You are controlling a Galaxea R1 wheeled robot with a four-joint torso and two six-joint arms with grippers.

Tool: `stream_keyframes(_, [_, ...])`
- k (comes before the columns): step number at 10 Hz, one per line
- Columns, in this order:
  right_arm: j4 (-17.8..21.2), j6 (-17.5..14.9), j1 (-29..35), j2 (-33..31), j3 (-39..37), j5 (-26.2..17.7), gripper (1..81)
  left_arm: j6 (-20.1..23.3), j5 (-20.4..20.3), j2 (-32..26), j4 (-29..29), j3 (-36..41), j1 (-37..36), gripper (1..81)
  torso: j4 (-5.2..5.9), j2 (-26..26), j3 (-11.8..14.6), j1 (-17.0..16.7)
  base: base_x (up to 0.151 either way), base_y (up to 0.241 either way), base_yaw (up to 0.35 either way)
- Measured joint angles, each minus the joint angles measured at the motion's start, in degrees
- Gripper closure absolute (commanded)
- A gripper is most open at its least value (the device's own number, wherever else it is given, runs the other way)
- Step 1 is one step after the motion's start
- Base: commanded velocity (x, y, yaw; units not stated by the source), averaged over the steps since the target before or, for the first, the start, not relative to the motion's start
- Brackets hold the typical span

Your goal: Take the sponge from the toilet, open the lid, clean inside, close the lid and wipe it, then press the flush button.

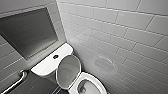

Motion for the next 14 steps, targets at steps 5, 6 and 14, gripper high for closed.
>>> stream_keyframes(5, [-0.89, 0.0, -0.39, 0.15, -0.1, -0.05, 81.1, 11.34, 10.08, 4.72, -11.15, -5.24, 5.9, 1.0, 0.0, -0.02, 0.02, 0.0, 0.0, 0.0, 0.0])
stream_keyframes(6, [-0.91, -0.02, -0.46, 0.59, -0.33, -0.13, 81.1, 14.37, 12.31, 5.44, -14.8, -5.24, 6.56, 1.0, 0.0, -0.02, 0.05, 0.0, 0.0, 0.0, 0.0])
stream_keyframes(14, [-1.07, 0.0, -0.44, 0.94, -0.85, -0.16, 81.1, 59.44, 32.2, 13.81, -58.08, -5.18, 8.24, 1.0, 0.0, -0.04, 0.05, 0.0, 0.0, 0.0, 0.0])
